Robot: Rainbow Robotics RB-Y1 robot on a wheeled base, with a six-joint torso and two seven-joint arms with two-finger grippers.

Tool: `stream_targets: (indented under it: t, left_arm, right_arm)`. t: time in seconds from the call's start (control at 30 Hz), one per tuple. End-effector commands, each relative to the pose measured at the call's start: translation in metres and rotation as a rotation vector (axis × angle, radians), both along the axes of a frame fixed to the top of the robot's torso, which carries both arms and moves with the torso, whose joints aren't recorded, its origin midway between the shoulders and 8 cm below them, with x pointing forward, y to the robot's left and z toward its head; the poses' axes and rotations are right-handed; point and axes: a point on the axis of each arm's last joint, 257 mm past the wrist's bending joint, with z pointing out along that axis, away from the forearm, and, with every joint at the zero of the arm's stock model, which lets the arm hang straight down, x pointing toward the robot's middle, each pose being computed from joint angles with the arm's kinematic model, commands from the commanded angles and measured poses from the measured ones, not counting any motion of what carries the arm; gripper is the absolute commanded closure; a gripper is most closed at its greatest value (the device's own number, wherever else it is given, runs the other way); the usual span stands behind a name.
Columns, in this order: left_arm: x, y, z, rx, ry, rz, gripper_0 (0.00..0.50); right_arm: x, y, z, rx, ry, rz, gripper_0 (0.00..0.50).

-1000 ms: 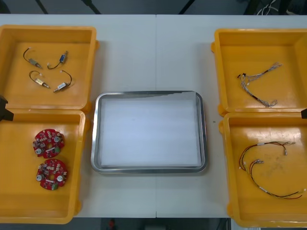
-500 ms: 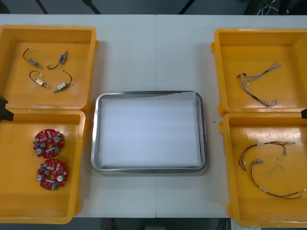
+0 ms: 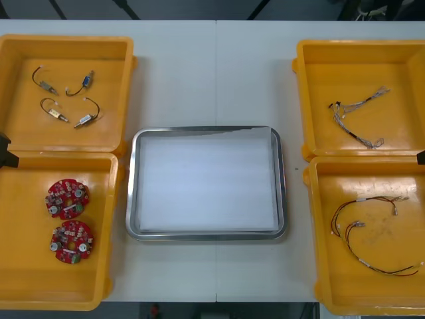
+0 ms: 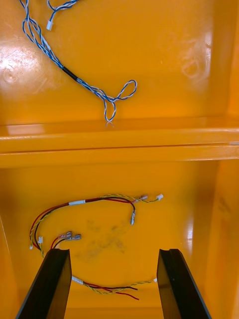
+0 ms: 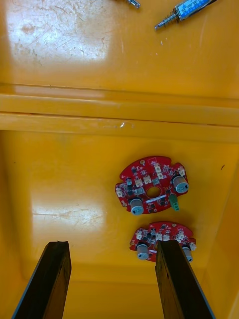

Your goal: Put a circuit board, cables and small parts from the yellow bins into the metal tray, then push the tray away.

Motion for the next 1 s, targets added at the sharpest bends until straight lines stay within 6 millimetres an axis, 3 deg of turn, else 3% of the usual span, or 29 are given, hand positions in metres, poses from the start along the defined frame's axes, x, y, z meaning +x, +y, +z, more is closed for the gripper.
stream_targets:
  t: [0.03, 1.0]
  left_arm:
    - [-0.0013, 0.0110, 0.0180, 0.085, -0.011, -0.065, 0.000]
    - [-0.0013, 0.0110, 0.0180, 0.085, -0.011, -0.065, 0.000]
  right_arm:
    - [-0.0024, -0.0174, 0.0172, -0.073, -0.030, 0.018, 0.000]
    - [-0.0024, -0.0174, 0.0172, -0.073, -0.030, 0.018, 0.000]
